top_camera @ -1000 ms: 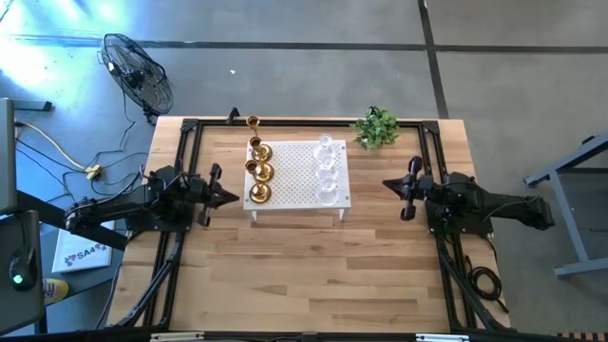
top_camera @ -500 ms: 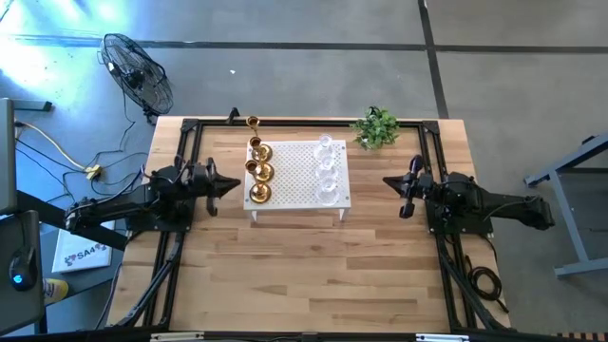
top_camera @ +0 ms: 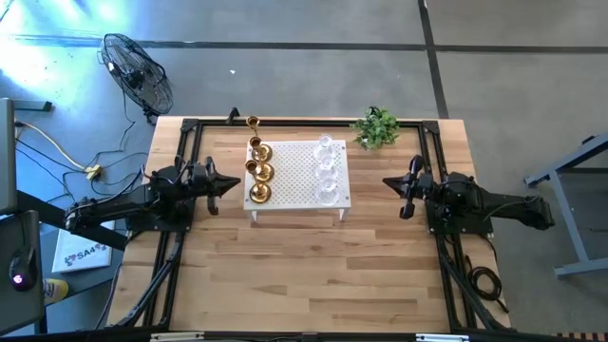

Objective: Pick & Place candle stick holders
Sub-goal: Return to Home Position

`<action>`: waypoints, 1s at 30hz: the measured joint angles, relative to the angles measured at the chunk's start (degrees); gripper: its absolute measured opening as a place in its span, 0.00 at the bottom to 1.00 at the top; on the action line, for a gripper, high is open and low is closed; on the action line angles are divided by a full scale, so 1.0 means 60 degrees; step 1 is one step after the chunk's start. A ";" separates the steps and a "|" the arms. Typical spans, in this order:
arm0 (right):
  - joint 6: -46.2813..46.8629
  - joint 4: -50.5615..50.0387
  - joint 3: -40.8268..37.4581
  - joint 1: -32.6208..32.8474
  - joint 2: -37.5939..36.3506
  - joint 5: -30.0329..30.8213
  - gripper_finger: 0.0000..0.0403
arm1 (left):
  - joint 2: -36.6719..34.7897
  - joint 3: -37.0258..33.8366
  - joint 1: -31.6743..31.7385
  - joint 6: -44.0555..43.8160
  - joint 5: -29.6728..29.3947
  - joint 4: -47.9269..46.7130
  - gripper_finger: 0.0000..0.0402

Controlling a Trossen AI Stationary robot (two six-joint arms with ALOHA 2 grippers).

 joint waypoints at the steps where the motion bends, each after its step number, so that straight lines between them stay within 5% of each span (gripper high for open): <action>1: 0.0002 -0.0004 0.0000 0.0000 0.0003 0.0000 0.00 | 0.0000 0.0000 0.0000 0.0000 0.0013 0.0033 0.00; 22: 0.0002 -0.0007 -0.0004 0.0000 0.0000 -0.0007 0.00 | 0.0000 0.0000 -0.0023 -0.0004 0.0072 0.0185 0.00; 30: 0.0002 -0.0007 -0.0007 -0.0001 0.0000 -0.0007 0.00 | 0.0004 0.0000 -0.0965 -0.0007 0.0054 0.0185 0.00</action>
